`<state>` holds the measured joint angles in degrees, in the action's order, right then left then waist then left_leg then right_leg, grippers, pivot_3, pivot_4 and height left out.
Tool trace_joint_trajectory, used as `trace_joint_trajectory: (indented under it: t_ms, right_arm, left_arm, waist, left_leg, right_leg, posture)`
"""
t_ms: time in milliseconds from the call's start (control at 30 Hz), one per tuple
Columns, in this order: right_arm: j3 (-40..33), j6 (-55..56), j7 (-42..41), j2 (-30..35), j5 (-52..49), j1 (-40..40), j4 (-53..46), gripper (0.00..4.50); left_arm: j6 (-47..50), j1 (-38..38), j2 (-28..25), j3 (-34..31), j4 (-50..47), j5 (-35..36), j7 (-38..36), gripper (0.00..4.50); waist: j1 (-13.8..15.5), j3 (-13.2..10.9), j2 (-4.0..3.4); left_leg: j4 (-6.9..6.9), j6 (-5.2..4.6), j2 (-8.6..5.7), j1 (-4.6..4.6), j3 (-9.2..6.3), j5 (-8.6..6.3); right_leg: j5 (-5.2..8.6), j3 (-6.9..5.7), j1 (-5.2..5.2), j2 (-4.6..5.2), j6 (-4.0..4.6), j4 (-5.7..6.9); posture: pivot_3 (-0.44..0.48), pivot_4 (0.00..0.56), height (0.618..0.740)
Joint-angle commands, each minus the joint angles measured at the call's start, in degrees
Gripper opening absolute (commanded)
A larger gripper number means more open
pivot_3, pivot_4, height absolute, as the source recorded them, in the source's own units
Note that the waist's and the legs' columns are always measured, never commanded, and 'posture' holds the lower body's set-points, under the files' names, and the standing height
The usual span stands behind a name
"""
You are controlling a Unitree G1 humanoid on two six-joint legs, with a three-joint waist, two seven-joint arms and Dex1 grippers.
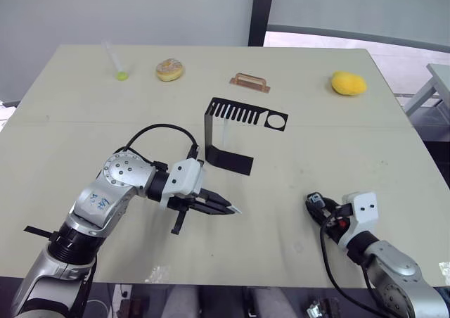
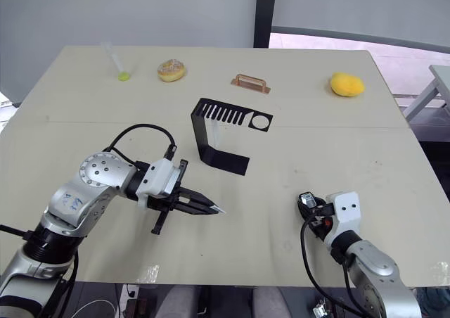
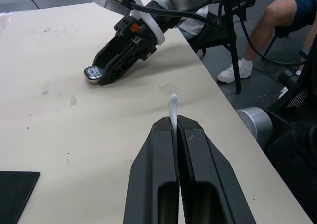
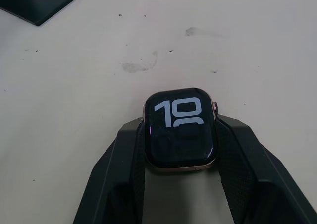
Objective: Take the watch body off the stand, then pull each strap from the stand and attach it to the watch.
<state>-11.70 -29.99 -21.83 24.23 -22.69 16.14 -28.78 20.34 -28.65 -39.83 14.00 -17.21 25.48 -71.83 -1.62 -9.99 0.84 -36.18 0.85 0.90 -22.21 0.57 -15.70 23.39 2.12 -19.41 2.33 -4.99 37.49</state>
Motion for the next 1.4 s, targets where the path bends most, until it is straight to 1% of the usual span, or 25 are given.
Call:
trace_joint_trajectory:
  t_ms: [33,133,167,267,300,500,700,833,1067,1400]
  right_arm:
    - [0.47,0.07,-0.47,0.92,1.63,1.16,1.41,1.50]
    - [0.48,1.02,-0.86,0.92,1.79,1.12,1.53,1.50]
    - [0.63,1.41,-1.24,1.25,2.03,1.20,1.50,2.57]
    - [0.30,2.16,-1.56,1.65,2.36,1.61,1.19,3.93]
    - [0.11,2.80,-1.96,2.17,2.60,1.86,0.94,4.45]
    - [-1.21,8.29,-5.17,5.29,3.61,3.15,0.57,4.45]
    - [-0.92,13.03,-8.40,7.76,5.18,1.87,4.80,4.45]
    - [-0.41,14.99,-9.61,8.13,5.73,0.08,7.08,4.45]
    - [0.22,15.70,-11.55,8.02,5.76,-2.54,10.71,4.45]
    - [0.66,14.81,-13.17,7.54,4.19,-1.04,11.24,4.45]
  left_arm:
    - [-0.99,-0.83,0.28,-0.97,-0.34,-0.16,-0.26,0.00]
    - [-1.14,-0.88,0.50,-0.97,-0.16,-0.28,-0.27,0.00]
    - [-1.17,-0.90,0.58,-0.97,-0.10,-0.31,-0.26,0.00]
    - [-1.32,-0.88,0.65,-0.94,0.00,-0.42,-0.32,0.00]
    - [-1.35,-0.88,0.70,-0.97,0.09,-0.42,-0.34,0.00]
    - [-1.60,-0.74,0.84,-1.02,0.36,-0.52,-0.44,0.00]
    - [-1.96,-0.95,1.39,-0.76,0.72,-0.74,-0.60,0.00]
    - [-2.06,-0.99,1.49,-0.75,0.82,-0.81,-0.71,0.00]
    - [-1.72,-0.86,1.55,-0.70,0.41,-0.85,-0.43,0.00]
    - [-1.73,-0.73,1.15,-1.02,0.45,-0.95,-0.36,0.00]
  waist:
    - [0.01,0.00,0.00]
    - [0.01,0.00,0.00]
    - [0.01,0.00,0.00]
    - [0.00,0.00,0.00]
    - [0.01,0.00,0.00]
    - [0.17,-0.01,0.00]
    - [-0.08,-0.02,-0.03]
    - [0.02,-0.03,-0.03]
    - [0.00,-0.03,-0.02]
    - [0.00,-0.02,-0.02]
  left_leg:
    - [0.00,0.00,0.00,0.00,0.00,0.00]
    - [-0.01,0.00,0.00,-0.01,0.00,0.00]
    - [-0.01,0.00,0.00,-0.01,0.00,0.00]
    - [-0.01,0.00,0.00,0.00,0.00,0.00]
    - [-0.02,0.00,0.00,0.00,0.01,0.00]
    - [-0.02,-0.02,-0.04,-0.05,-0.01,0.00]
    - [-0.01,-0.01,-0.01,-0.03,0.01,0.01]
    - [-0.03,-0.01,-0.01,-0.03,0.01,0.01]
    - [-0.04,-0.01,-0.01,-0.03,0.01,0.01]
    - [-0.05,-0.01,0.00,-0.02,0.01,0.01]
  right_leg:
    - [0.00,0.00,0.00,0.00,0.00,0.00]
    - [0.00,0.00,0.00,0.00,0.00,0.00]
    - [0.00,0.00,0.00,0.00,0.00,0.00]
    - [0.00,0.00,0.00,0.00,0.00,0.00]
    - [0.00,0.00,0.01,0.00,0.00,0.00]
    - [0.00,-0.01,0.00,0.02,-0.01,-0.03]
    - [0.00,0.01,-0.02,-0.04,0.00,0.00]
    - [0.00,0.01,-0.02,-0.03,0.00,0.00]
    - [0.00,0.00,-0.02,-0.03,0.00,0.02]
    - [0.00,0.01,-0.01,-0.04,0.00,0.04]
  posture:
    - [0.000,0.150,0.740]
    - [0.000,0.150,0.740]
    - [0.000,0.150,0.740]
    - [0.000,0.150,0.740]
    - [0.000,0.150,0.740]
    - [0.000,0.150,0.740]
    - [0.000,0.150,0.740]
    - [0.000,0.150,0.740]
    - [0.000,0.150,0.740]
    - [0.000,0.150,0.740]
